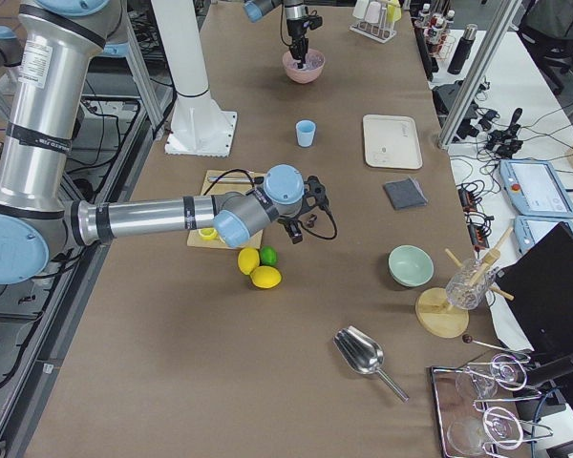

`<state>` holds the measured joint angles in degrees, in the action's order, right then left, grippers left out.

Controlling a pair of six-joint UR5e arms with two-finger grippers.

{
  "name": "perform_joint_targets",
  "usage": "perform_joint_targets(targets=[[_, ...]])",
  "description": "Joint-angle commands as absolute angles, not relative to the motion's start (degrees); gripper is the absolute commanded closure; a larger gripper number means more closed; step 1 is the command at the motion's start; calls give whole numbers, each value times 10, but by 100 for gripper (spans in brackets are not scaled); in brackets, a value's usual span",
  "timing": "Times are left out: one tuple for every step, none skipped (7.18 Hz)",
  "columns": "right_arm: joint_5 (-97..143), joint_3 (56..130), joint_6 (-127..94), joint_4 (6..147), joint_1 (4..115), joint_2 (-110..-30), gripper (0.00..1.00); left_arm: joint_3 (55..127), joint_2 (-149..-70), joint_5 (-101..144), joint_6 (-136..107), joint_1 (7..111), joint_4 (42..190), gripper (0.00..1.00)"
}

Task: Put ice and cherries in cup
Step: 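Carry the ice cube over the light-blue cup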

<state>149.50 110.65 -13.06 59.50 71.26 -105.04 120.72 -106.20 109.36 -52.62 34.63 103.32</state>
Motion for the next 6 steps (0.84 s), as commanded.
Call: perform_joint_targets(targets=[[1494,1107,-134,595,701,-1043,1,1156,-1220,1014,-609,287,901,100],[1496,1107,-135,595,700,-1042,1,1128,-1245,993,-646,269,900,100],[1495,1107,-135,595,694,-1042,1,1077,-1294,978,-685,263,900,100],[1495,1106,-135,595,691,-1042,1,1055,-1312,958,-704,253,900,100],[1495,1105,-135,595,689,-1043,1,1034,-1330,935,-712,233,900,100],[1495,1105,-135,595,688,-1044,1,1013,-1352,923,-723,224,899,100]])
